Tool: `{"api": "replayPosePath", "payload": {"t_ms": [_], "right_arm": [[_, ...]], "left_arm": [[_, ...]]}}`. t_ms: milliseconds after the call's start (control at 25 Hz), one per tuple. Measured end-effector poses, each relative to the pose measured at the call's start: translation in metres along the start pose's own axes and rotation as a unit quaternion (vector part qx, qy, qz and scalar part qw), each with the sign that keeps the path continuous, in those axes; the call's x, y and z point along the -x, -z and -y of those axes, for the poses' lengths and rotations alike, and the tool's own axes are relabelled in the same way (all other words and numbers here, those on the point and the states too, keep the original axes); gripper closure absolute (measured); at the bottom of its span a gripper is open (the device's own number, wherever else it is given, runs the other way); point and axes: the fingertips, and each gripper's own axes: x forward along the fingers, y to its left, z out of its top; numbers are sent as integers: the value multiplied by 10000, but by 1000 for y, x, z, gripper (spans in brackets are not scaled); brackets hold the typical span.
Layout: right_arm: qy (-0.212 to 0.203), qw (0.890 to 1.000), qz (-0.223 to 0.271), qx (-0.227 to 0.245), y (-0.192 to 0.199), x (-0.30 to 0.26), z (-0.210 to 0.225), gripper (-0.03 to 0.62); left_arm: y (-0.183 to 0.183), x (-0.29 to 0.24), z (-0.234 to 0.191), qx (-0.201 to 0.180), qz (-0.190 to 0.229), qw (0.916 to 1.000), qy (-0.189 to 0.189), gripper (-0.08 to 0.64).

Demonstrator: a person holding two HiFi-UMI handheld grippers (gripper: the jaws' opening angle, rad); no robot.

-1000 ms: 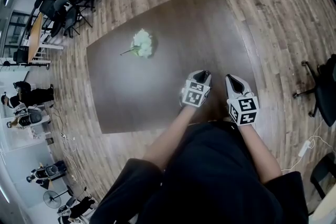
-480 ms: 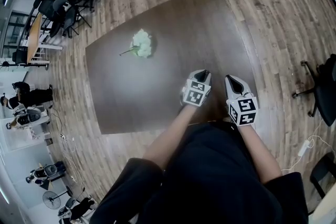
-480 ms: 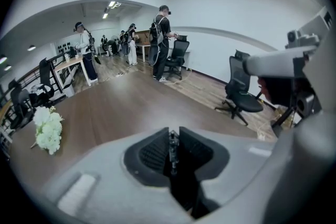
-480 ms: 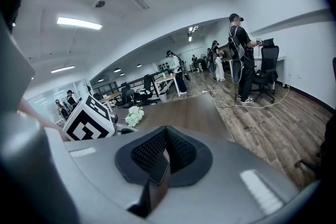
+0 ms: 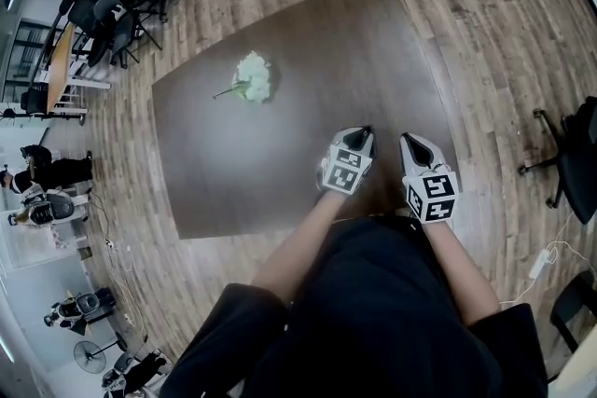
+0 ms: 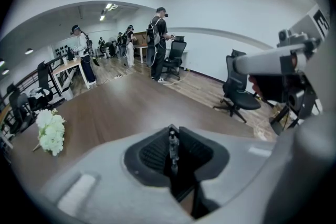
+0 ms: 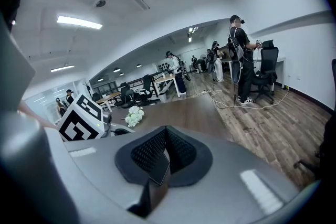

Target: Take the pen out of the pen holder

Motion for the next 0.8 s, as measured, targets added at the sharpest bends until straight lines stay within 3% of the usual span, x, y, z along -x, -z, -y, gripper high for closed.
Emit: {"api": "replayPosePath", "payload": {"t_ms": [560, 800], "right_arm": [[-19, 9999, 29, 113, 1, 1, -13, 591], [-40, 9999, 30, 160, -3, 2, -21, 591]], "left_arm": [[16, 19, 1, -232, -107, 9997, 58, 494], [28, 28, -4, -263, -372, 9989, 121, 494]]}}
